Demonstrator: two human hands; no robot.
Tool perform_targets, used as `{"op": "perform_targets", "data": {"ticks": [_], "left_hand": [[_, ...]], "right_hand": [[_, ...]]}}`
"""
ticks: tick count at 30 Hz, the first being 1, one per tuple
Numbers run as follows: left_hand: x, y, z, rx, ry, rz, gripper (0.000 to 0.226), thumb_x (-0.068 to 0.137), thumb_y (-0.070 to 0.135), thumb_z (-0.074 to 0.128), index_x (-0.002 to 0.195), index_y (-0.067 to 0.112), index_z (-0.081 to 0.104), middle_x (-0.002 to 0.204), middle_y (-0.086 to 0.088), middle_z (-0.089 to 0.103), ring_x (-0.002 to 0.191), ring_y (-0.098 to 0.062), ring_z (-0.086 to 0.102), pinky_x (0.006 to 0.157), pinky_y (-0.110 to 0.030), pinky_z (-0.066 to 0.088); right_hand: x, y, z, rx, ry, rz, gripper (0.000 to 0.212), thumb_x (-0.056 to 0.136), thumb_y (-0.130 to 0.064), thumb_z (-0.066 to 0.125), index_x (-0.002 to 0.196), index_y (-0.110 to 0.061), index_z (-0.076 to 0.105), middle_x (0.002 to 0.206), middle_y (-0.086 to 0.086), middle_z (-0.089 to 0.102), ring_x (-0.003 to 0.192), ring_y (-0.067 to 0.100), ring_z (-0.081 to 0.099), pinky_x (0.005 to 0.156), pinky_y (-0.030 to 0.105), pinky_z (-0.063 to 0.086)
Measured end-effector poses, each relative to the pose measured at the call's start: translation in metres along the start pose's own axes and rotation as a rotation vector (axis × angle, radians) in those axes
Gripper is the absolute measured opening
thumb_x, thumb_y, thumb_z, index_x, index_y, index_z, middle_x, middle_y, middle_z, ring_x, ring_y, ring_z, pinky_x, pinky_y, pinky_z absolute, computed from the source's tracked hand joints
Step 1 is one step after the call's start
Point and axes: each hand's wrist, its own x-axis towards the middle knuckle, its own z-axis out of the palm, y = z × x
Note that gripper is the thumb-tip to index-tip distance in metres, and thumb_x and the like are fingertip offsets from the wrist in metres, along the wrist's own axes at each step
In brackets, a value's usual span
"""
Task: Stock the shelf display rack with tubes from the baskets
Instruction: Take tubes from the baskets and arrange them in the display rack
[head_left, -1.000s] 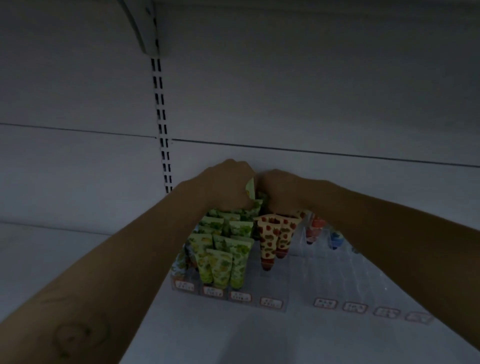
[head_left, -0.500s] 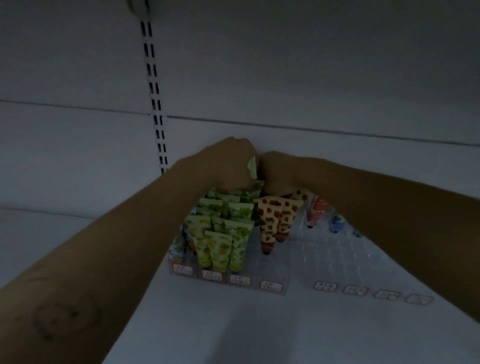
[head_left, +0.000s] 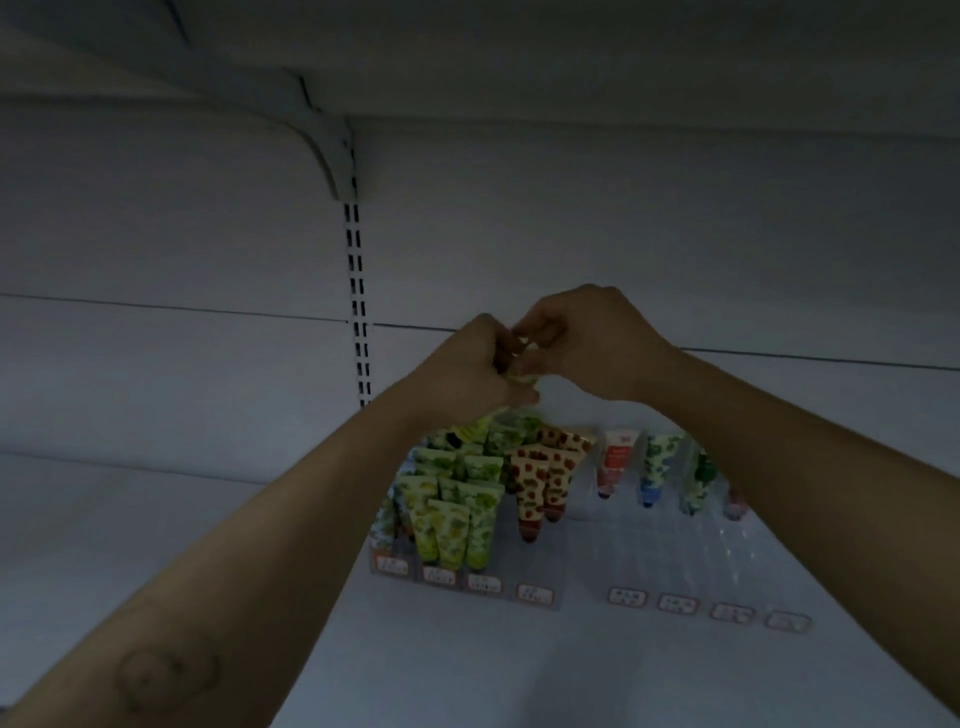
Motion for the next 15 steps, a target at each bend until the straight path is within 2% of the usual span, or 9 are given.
{"op": "perform_targets", "data": {"ticks": [2, 4, 6, 9, 11, 13, 15], "left_hand": [[-0.003, 0.002, 0.005, -0.209, 0.083, -0.025, 0.044, 0.072, 0.000, 0.079, 0.088, 0.014, 0.041, 0.100, -0.014, 0.055, 0.096, -0.035, 0.060, 0.087, -0.054, 0.052], [-0.005, 0.004, 0.010, -0.352, 0.098, -0.020, 0.044, 0.068, -0.003, 0.079, 0.088, 0.010, 0.042, 0.092, -0.012, 0.056, 0.092, -0.034, 0.061, 0.089, -0.057, 0.050], [-0.006, 0.002, 0.013, -0.349, 0.103, 0.015, 0.041, 0.072, -0.002, 0.078, 0.094, 0.009, 0.045, 0.086, -0.008, 0.059, 0.087, -0.030, 0.063, 0.087, -0.053, 0.053], [-0.006, -0.011, 0.009, -0.128, 0.129, 0.120, 0.030, 0.082, 0.021, 0.074, 0.104, 0.014, 0.054, 0.087, -0.001, 0.065, 0.088, -0.019, 0.066, 0.080, -0.031, 0.055], [-0.005, -0.029, 0.004, 0.191, 0.107, 0.166, 0.020, 0.090, 0.032, 0.064, 0.105, 0.019, 0.063, 0.098, 0.004, 0.064, 0.098, -0.016, 0.061, 0.081, -0.018, 0.045], [-0.003, -0.049, 0.005, 0.583, 0.021, 0.135, 0.023, 0.094, 0.038, 0.056, 0.112, 0.028, 0.065, 0.113, 0.002, 0.058, 0.111, -0.020, 0.052, 0.092, -0.030, 0.042], [-0.002, -0.059, 0.012, 0.791, -0.051, 0.068, 0.030, 0.093, 0.047, 0.052, 0.121, 0.038, 0.060, 0.122, 0.000, 0.053, 0.117, -0.023, 0.045, 0.098, -0.041, 0.039]], "right_hand": [[-0.005, 0.001, -0.002, -0.021, 0.088, 0.016, 0.028, 0.077, -0.033, 0.077, 0.098, -0.015, 0.073, 0.090, 0.003, 0.070, 0.076, 0.012, 0.060, 0.062, 0.011, 0.041], [-0.009, 0.002, 0.000, -0.011, 0.088, 0.005, 0.023, 0.077, -0.032, 0.077, 0.092, -0.015, 0.073, 0.080, 0.000, 0.066, 0.073, 0.014, 0.059, 0.062, 0.020, 0.044], [-0.010, 0.004, 0.001, -0.055, 0.085, -0.016, 0.018, 0.079, -0.029, 0.075, 0.091, -0.016, 0.071, 0.074, -0.005, 0.057, 0.074, 0.017, 0.057, 0.064, 0.026, 0.044], [-0.006, 0.013, -0.009, -0.175, 0.120, -0.028, 0.012, 0.084, -0.025, 0.071, 0.089, -0.015, 0.066, 0.077, -0.004, 0.058, 0.077, 0.021, 0.057, 0.069, 0.033, 0.049], [-0.004, 0.021, -0.016, -0.189, 0.112, 0.016, 0.011, 0.086, -0.023, 0.067, 0.087, -0.014, 0.061, 0.084, 0.001, 0.059, 0.077, 0.022, 0.058, 0.067, 0.034, 0.048], [0.000, 0.029, -0.015, -0.233, 0.099, 0.042, 0.014, 0.087, -0.025, 0.066, 0.085, -0.014, 0.057, 0.082, 0.002, 0.055, 0.074, 0.020, 0.053, 0.063, 0.030, 0.041], [0.004, 0.033, -0.004, -0.247, 0.066, 0.050, 0.017, 0.086, -0.027, 0.067, 0.087, -0.012, 0.060, 0.080, 0.002, 0.054, 0.076, 0.020, 0.051, 0.064, 0.029, 0.039]]}}
